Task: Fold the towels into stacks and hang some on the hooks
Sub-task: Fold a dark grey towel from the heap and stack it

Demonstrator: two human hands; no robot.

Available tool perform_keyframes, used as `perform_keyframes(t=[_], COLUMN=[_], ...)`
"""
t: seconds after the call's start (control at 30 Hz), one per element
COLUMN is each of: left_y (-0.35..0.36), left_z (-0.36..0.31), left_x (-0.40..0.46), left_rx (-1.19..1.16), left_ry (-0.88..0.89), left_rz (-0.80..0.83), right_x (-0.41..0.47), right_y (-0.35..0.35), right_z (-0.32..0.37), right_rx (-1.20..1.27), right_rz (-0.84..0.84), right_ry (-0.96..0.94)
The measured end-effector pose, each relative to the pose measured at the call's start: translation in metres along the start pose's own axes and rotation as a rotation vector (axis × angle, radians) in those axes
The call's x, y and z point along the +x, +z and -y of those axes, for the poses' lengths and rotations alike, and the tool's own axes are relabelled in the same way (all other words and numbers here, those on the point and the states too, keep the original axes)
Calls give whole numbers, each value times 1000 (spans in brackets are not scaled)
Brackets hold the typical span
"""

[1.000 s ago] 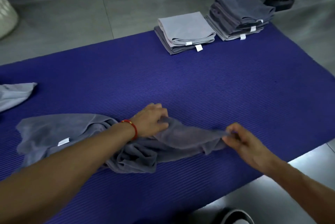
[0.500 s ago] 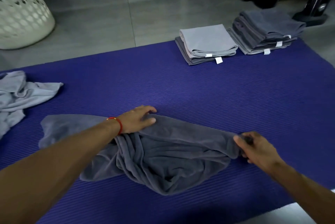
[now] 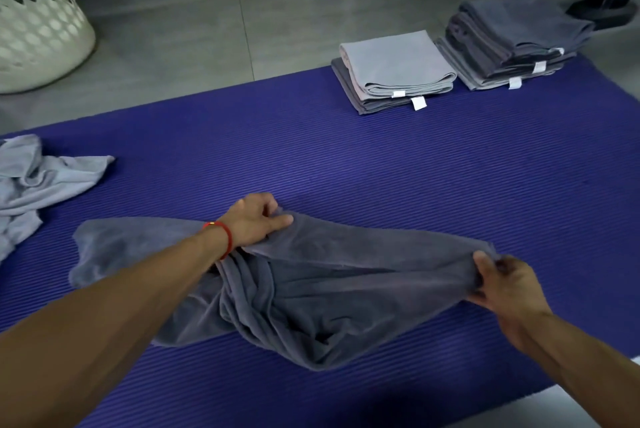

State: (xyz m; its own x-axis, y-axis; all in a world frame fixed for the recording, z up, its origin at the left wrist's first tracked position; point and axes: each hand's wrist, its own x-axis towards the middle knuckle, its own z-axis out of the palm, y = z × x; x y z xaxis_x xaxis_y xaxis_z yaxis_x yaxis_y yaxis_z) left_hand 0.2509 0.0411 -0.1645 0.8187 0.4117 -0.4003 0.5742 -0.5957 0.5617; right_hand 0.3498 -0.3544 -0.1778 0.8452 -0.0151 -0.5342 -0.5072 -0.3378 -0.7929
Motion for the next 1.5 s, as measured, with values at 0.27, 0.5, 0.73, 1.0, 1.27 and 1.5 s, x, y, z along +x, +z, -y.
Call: perform_keyframes(t=[0.27, 0.5, 0.73, 1.0, 1.27, 1.5], left_y=[-26, -5, 69, 44, 75, 118], left_z=[-61, -121, -99, -179, -356, -531], left_x=[6, 26, 51, 90, 166, 201], left_rx=[-258, -521, -298, -52, 137, 26], left_ry=[205, 157, -184, 211, 552, 691], left_rz=[-220, 12, 21, -254, -302, -340], right_x=[12, 34, 39, 54, 82, 132], right_y=[-65, -112, -96, -117, -206, -291], right_z=[45, 31, -20, -10, -5, 30], right_rx=[-181, -255, -187, 99, 483, 655], right_rz=[-255, -380, -121, -309, -536, -920], right_ry=[-371, -273, 70, -1, -78, -147])
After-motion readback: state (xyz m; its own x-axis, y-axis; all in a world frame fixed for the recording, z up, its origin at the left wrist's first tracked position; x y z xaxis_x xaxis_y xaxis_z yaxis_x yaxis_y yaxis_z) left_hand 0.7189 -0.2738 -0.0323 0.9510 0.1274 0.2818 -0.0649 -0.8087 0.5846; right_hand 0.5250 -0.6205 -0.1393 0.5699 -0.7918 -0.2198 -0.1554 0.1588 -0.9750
